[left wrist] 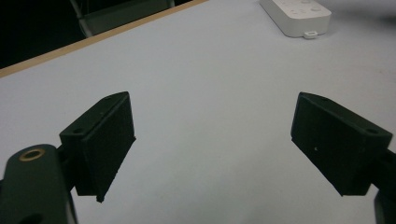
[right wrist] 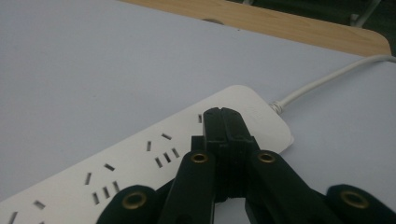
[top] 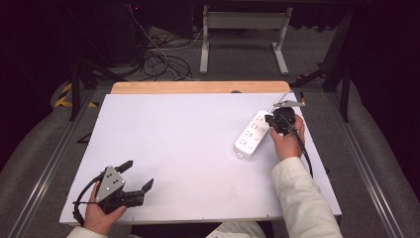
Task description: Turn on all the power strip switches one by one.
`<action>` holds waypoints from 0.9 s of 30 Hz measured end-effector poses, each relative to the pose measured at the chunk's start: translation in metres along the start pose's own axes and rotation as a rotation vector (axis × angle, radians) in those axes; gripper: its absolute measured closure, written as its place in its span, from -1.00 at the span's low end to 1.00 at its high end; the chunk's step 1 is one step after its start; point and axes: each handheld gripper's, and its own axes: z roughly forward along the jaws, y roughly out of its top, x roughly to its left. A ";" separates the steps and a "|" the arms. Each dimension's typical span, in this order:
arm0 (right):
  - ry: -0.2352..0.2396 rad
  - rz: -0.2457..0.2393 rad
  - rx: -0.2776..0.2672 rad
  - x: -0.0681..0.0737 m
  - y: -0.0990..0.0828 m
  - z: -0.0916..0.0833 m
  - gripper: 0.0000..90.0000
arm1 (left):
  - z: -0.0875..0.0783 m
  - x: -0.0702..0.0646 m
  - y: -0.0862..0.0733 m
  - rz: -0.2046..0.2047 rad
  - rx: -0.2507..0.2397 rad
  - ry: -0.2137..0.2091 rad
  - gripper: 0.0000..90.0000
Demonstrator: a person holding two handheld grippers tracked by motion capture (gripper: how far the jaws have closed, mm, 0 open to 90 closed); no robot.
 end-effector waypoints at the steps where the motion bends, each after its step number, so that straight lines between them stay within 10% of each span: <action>1: 0.000 -0.002 0.001 -0.002 0.000 0.002 1.00 | 0.000 0.000 0.000 -0.001 0.000 0.000 -0.69; 27: -0.028 -0.038 0.037 -0.013 -0.006 0.025 1.00 | 0.001 0.001 0.000 -0.001 0.007 0.003 -0.69</action>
